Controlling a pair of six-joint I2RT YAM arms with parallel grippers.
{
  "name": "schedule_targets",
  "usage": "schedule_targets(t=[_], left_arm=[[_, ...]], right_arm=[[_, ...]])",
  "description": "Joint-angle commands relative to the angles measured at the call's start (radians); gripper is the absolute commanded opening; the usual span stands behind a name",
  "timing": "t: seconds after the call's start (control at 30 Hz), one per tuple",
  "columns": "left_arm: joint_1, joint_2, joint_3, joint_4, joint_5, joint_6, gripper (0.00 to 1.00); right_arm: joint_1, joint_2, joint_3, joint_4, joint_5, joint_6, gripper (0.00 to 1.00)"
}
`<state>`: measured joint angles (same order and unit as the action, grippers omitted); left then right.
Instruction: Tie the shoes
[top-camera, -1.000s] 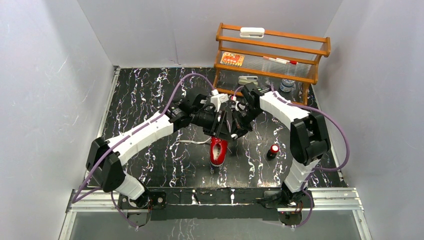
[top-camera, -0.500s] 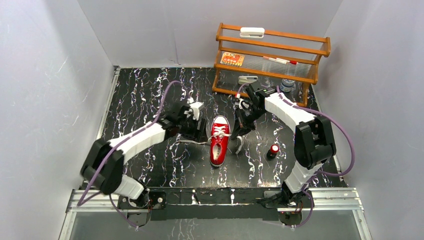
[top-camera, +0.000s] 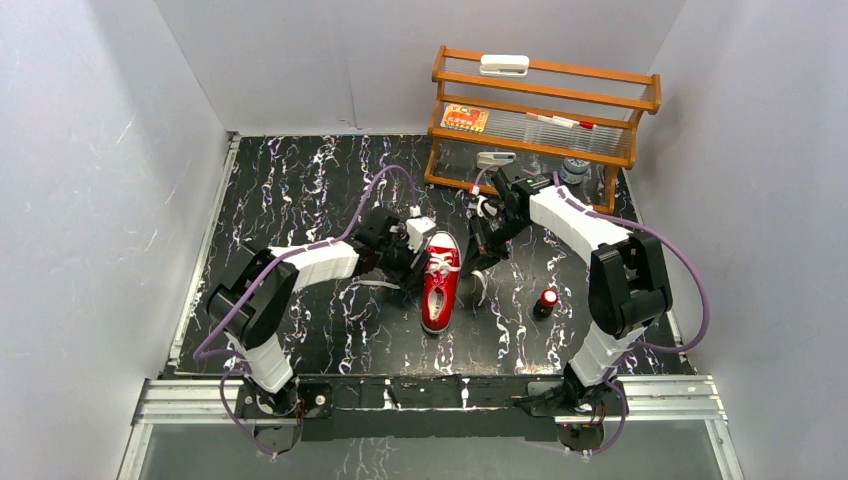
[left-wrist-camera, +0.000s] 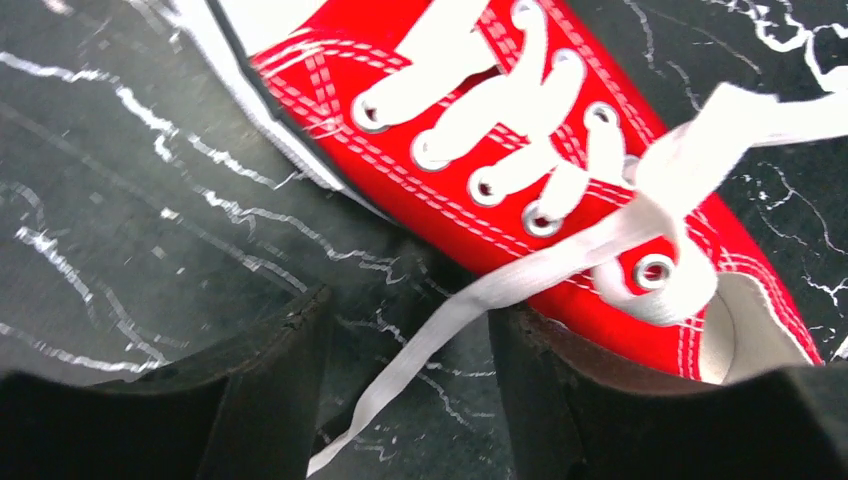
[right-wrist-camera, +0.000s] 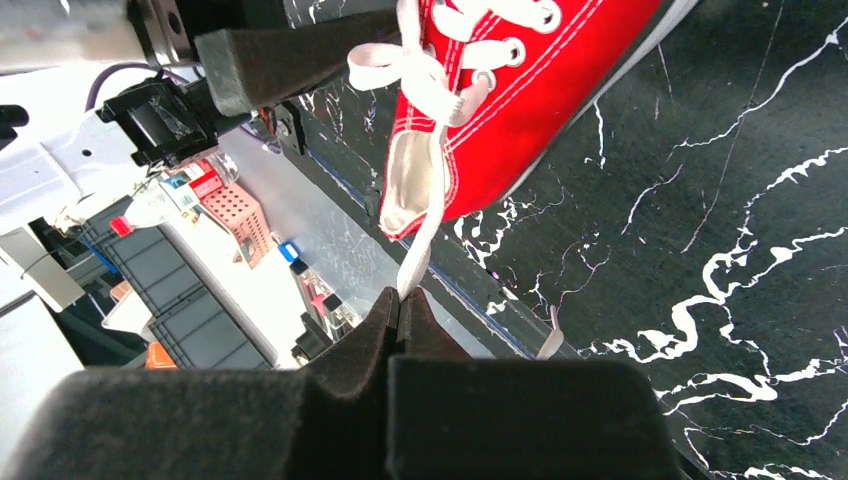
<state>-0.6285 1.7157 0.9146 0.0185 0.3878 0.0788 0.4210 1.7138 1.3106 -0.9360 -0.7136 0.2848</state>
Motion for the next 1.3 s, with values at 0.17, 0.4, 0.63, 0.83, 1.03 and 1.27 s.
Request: schedule_targets(t=[0.17,0.4,0.63,0.83,1.03,1.27], left_arm=[[-0.051,0.009,-0.025,0.066,-0.08,-0.087,0.26],[-0.051,-0.218,-0.137,-0.071,-0.135,-0.258,0.04],[-0.05,-0.395,-0.229,-0.209,-0.143,-0.475,0.0],[-0.047,-0.355,-0.238,-0.27,-0.212,-0.605,0.0],[-0.035,-0.324,-0.234,-0.279,-0.305,-0.668,0.0],[0.007,-0.376,-0.296,-0.216,-0.279,-0.669,0.0]], right_arm=[[-0.002,-0.055,-0.023,0.001,0.009,-0.012,0.0],[-0.058,-0.121,-0.112,-0.036,0.224,-0.056,0.0],[-0.133,-0.099,-0.165,0.031,0.226,-0.037,0.0],[-0.163,-0.082,-0.218,0.061,0.386,-0.011,0.0],[-0.171,-0.099,-0.259,0.149,0.603,0.011,0.0],[-0.175,-0.086,-0.306,0.233,0.684,0.001,0.0]])
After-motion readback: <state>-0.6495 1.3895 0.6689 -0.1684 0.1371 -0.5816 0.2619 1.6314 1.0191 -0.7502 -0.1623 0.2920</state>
